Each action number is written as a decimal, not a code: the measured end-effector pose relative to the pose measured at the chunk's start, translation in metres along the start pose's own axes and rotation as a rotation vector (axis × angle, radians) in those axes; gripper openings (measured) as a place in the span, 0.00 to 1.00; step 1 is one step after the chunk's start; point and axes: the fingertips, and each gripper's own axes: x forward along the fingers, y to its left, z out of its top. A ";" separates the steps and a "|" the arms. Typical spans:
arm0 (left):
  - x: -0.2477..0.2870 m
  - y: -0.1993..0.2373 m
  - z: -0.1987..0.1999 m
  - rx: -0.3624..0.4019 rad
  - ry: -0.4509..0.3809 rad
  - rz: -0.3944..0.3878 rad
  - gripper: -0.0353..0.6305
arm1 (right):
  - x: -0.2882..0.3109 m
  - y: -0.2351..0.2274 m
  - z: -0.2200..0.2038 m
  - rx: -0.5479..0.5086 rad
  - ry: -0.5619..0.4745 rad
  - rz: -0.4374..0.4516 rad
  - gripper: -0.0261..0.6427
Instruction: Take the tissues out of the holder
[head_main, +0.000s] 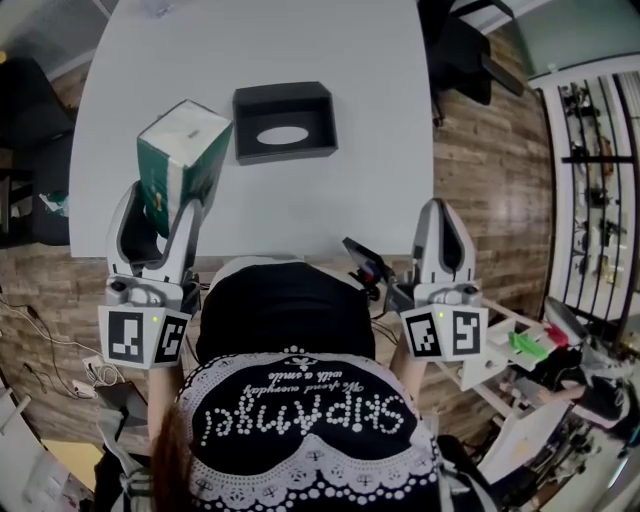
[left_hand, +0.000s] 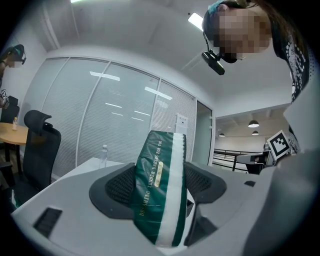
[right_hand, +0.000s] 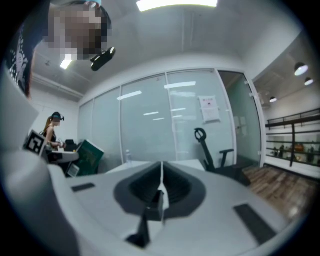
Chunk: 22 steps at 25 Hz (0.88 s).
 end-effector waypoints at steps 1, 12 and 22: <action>0.001 -0.001 0.000 0.001 0.000 -0.004 0.56 | 0.000 -0.001 0.000 0.000 0.001 -0.001 0.09; 0.007 -0.005 0.006 0.010 -0.009 -0.022 0.56 | 0.001 0.000 -0.002 0.004 0.008 0.000 0.09; 0.016 -0.013 0.012 0.019 -0.019 -0.054 0.56 | 0.001 -0.002 -0.001 0.005 0.010 -0.007 0.09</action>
